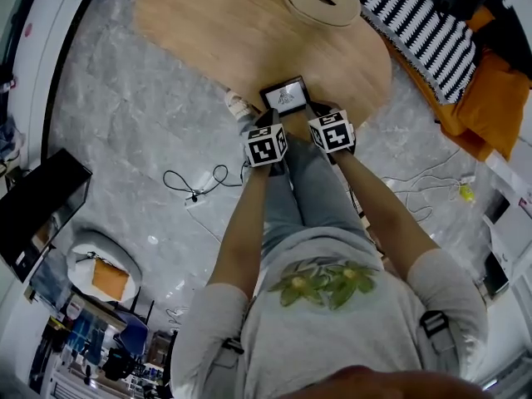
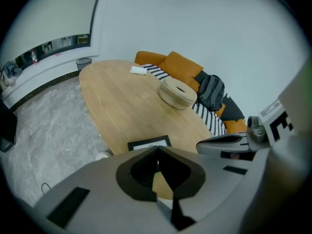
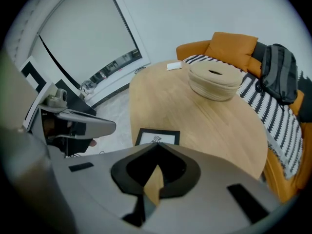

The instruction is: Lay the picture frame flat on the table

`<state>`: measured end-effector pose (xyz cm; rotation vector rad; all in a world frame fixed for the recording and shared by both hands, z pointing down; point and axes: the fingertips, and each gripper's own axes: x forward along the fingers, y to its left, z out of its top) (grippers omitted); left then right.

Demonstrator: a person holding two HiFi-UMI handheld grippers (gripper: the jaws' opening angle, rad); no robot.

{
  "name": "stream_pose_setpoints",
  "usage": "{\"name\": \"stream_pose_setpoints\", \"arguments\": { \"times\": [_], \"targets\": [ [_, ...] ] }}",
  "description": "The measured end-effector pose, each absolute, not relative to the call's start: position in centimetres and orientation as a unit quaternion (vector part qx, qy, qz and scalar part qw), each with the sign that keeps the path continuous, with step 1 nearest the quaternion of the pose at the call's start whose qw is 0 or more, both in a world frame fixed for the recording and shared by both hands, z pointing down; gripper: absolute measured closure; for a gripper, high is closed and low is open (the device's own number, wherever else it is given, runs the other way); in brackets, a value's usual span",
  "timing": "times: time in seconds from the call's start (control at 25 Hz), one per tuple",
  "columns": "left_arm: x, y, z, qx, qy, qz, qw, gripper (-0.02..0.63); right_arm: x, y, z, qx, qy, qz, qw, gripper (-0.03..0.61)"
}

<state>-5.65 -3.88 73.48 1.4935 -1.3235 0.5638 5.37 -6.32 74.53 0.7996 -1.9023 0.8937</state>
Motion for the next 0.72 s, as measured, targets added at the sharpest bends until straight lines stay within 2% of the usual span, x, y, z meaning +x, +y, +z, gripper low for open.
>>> {"name": "stream_pose_setpoints", "arguments": {
  "times": [0.16, 0.72],
  "targets": [
    [-5.3, -3.5, 72.1, 0.621, -0.549, 0.193, 0.525, 0.597, 4.9, -5.7, 73.4, 0.312, -0.770, 0.358, 0.427, 0.572],
    [-5.8, -2.1, 70.6, 0.627, -0.547, 0.189, 0.522, 0.598, 3.8, -5.5, 71.0, 0.308, -0.786, 0.344, 0.412, 0.572]
  ]
}}
